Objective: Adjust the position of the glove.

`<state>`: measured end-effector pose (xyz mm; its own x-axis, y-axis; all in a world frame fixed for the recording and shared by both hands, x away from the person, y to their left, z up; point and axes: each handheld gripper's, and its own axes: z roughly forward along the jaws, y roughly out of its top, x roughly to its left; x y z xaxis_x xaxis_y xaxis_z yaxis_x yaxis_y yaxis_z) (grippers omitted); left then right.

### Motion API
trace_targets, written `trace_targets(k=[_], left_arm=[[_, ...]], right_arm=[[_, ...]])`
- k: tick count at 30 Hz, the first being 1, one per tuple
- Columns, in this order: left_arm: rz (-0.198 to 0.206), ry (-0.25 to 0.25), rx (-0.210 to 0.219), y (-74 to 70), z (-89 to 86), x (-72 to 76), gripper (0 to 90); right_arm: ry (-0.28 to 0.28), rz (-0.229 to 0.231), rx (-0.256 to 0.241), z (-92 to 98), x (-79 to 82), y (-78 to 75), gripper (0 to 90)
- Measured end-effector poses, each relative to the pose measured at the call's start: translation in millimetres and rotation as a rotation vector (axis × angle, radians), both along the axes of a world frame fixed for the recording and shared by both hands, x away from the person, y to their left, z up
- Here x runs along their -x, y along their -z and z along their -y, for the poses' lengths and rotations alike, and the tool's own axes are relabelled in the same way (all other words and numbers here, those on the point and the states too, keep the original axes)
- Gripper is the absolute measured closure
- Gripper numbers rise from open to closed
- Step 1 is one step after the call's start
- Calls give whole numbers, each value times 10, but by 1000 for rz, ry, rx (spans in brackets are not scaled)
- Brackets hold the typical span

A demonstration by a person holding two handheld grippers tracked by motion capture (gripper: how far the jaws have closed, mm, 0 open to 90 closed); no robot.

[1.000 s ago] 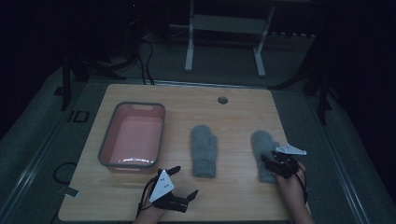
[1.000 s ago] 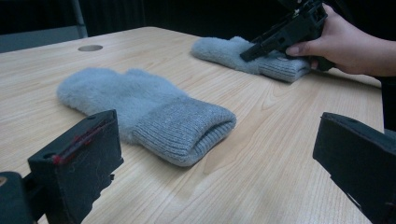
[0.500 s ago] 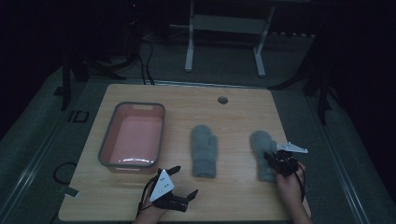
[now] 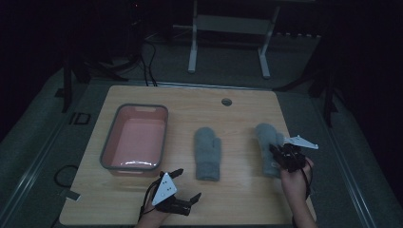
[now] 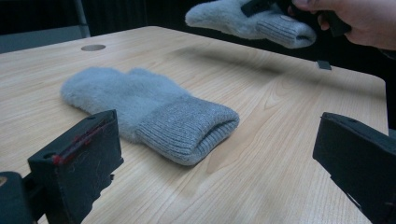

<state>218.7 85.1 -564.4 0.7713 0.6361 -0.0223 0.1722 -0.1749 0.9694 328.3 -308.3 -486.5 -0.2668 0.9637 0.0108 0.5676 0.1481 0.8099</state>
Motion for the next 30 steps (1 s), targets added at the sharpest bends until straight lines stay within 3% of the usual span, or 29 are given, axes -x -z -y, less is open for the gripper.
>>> trace_targets(k=[13,17,22,30], left_arm=[[0,-7,5,-6,-13,2,15],[3,-4,1,-6,-12,8,15],[3,-7,3,-7,-21,5,15],[2,-12,5,-8,-34,2,15]], right_arm=[[-49,29,-9,-482,-37,-205,790],[-77,33,-39,-663,-28,-236,789],[-102,18,-72,-900,-30,-231,789],[-125,-8,-84,-1288,-22,-221,788]])
